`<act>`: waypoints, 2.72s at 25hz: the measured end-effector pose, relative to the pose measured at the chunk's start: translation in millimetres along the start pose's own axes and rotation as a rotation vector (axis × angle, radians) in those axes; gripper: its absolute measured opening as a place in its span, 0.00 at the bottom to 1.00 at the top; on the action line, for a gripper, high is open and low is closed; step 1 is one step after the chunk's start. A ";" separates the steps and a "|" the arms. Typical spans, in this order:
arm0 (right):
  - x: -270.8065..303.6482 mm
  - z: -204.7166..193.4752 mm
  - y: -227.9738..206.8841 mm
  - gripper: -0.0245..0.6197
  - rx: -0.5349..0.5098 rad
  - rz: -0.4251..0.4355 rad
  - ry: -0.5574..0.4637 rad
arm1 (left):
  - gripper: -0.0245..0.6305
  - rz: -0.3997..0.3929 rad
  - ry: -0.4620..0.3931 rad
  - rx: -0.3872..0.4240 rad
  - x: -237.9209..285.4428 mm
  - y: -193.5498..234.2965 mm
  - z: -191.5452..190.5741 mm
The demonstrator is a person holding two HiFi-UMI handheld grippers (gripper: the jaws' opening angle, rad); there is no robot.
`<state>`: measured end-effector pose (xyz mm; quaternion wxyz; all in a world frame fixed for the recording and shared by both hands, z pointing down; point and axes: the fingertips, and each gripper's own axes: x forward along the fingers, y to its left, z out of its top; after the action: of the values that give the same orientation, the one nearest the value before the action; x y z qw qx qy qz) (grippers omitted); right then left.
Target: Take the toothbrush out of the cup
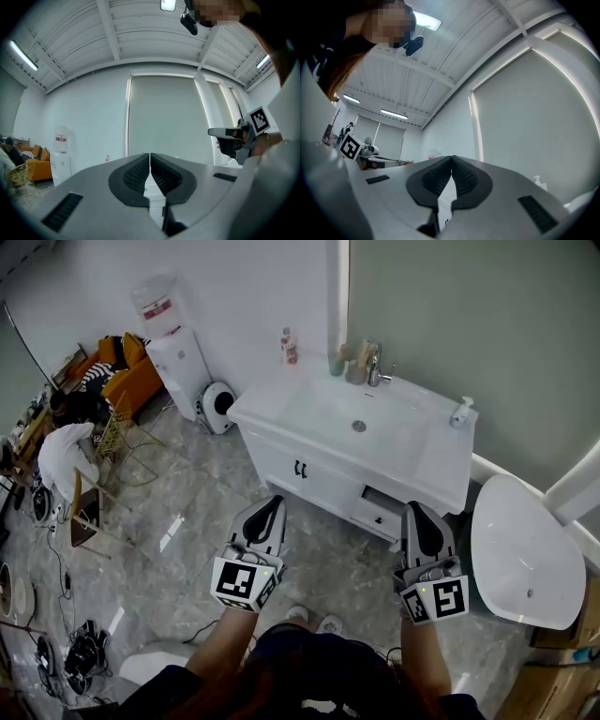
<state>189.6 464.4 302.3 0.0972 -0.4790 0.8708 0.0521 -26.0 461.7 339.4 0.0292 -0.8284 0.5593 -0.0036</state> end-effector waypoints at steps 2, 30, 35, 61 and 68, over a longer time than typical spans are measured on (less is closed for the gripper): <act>-1.9 2.0 1.2 0.06 0.007 0.012 -0.003 | 0.07 0.011 -0.001 -0.001 -2.8 0.8 0.3; 166.2 -28.9 -54.8 0.06 0.015 -0.021 -0.019 | 0.07 -0.013 -0.033 -0.006 157.9 108.7 0.2; 216.2 -35.1 -68.0 0.06 0.008 -0.054 -0.024 | 0.07 -0.052 -0.044 -0.003 204.8 142.3 3.4; 341.0 -100.0 -123.2 0.06 0.015 -0.117 0.052 | 0.07 -0.087 0.007 -0.058 324.9 231.4 -45.8; 383.3 -104.7 -157.8 0.06 0.033 -0.084 0.023 | 0.07 -0.032 -0.006 -0.041 356.8 248.4 -41.0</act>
<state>110.3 44.7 320.8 0.0974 -0.5140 0.8518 0.0281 -124.2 36.6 357.7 0.0139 -0.8377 0.5458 0.0096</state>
